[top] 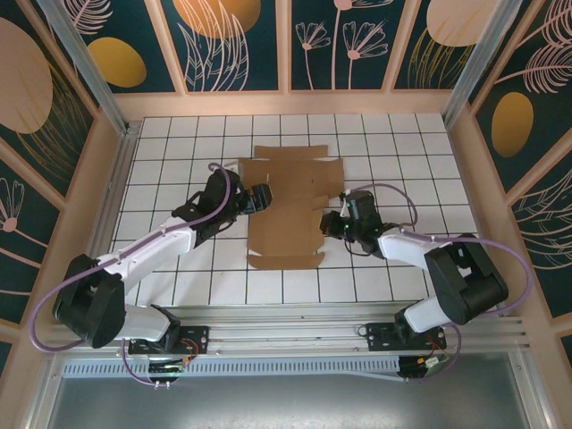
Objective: Fold the paper box
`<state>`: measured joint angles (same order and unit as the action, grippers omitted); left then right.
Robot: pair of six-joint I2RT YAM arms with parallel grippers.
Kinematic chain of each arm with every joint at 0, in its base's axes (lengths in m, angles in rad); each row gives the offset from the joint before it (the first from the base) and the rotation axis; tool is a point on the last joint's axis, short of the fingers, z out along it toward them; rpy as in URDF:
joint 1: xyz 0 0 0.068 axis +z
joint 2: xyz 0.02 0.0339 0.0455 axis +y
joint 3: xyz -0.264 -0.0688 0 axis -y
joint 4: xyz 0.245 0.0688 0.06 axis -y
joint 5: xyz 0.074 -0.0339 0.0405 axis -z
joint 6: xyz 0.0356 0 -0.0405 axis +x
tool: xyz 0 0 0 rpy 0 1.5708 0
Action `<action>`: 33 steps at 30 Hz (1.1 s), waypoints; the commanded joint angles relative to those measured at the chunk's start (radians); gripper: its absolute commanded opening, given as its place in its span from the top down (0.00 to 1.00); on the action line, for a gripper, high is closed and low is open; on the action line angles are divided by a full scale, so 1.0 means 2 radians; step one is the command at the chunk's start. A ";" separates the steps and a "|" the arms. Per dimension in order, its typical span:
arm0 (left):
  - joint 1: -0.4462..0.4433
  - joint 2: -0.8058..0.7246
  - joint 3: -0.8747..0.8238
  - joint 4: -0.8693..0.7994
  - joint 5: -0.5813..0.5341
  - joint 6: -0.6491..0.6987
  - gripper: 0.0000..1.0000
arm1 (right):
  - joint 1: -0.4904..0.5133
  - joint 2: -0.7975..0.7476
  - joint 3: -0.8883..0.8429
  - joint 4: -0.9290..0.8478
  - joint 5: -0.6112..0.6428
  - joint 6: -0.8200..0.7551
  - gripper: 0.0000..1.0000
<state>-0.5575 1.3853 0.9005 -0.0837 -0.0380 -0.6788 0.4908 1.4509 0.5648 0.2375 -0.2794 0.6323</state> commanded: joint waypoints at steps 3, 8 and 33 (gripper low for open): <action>0.097 0.049 0.045 -0.043 0.042 0.076 0.20 | -0.004 -0.010 0.004 0.015 0.012 -0.037 1.00; 0.149 0.177 0.146 -0.101 0.115 0.136 0.20 | -0.010 0.013 0.030 -0.003 -0.029 -0.078 1.00; 0.195 0.425 0.360 -0.130 0.220 0.201 0.70 | -0.046 0.032 0.057 -0.009 -0.065 -0.074 0.96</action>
<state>-0.1673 2.2284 1.6085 -0.3244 0.3244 -0.3027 0.4072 1.5066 0.6395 0.2115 -0.3950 0.4778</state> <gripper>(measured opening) 0.339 0.055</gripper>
